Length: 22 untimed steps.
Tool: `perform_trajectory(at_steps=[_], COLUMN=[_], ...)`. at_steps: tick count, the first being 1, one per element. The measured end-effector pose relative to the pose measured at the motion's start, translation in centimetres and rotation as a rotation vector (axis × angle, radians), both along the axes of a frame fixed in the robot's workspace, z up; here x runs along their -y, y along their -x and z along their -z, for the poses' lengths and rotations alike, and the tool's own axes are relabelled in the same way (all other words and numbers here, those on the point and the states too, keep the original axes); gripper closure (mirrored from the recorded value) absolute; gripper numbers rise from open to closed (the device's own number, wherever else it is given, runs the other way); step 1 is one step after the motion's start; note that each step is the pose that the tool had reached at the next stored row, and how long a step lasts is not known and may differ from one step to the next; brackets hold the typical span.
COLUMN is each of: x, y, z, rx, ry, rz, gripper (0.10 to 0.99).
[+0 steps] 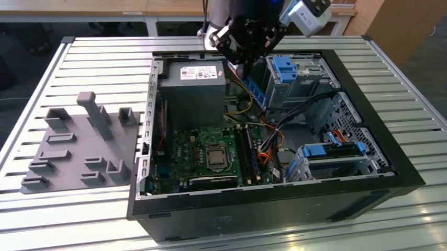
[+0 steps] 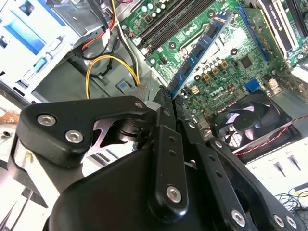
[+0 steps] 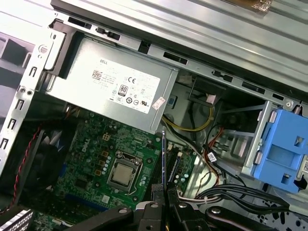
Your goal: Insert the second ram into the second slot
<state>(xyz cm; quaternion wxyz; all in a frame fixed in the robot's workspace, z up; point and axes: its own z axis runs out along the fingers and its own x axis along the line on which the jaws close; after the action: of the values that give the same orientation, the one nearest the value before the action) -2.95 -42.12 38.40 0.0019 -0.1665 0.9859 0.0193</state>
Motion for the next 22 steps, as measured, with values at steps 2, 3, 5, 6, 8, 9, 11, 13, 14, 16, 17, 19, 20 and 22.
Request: perform_trajectory(at_steps=[2, 3, 5, 6, 8, 9, 11, 13, 14, 16, 17, 19, 20, 22], x=[0.00, 0.00, 0.00, 0.00, 0.00, 0.00, 0.00, 0.00, 0.00, 0.00, 0.00, 0.00, 0.00, 0.00], y=[0.00, 0.00, 0.00, 0.00, 0.00, 0.00, 0.00, 0.00, 0.00, 0.00, 0.00, 0.00, 0.00, 0.00], z=[0.01, 0.01, 0.01, 0.02, 0.02, 0.03, 0.04, 0.04, 0.05, 0.05, 0.05, 0.05, 0.06, 0.07], rx=[0.0000, 0.0000, 0.0000, 0.0000, 0.0000, 0.0000, 0.0000, -0.0001, 0.0000, 0.0000, 0.0000, 0.0000, 0.0000, 0.0000], ry=[0.000, 0.000, 0.000, 0.000, 0.000, 0.000, 0.000, 0.000, 0.000, 0.000, 0.000, 0.000, 0.000, 0.000], rz=[0.006, 0.009, 0.015, 0.017, 0.022, 0.024, 0.029, 0.034, 0.036, 0.040, 0.042, 0.047, 0.049, 0.054], gripper=[0.949, 0.949, 0.949, 0.949, 0.949, 0.949, 0.949, 0.949, 0.949, 0.949, 0.949, 0.949, 0.949, 0.949])
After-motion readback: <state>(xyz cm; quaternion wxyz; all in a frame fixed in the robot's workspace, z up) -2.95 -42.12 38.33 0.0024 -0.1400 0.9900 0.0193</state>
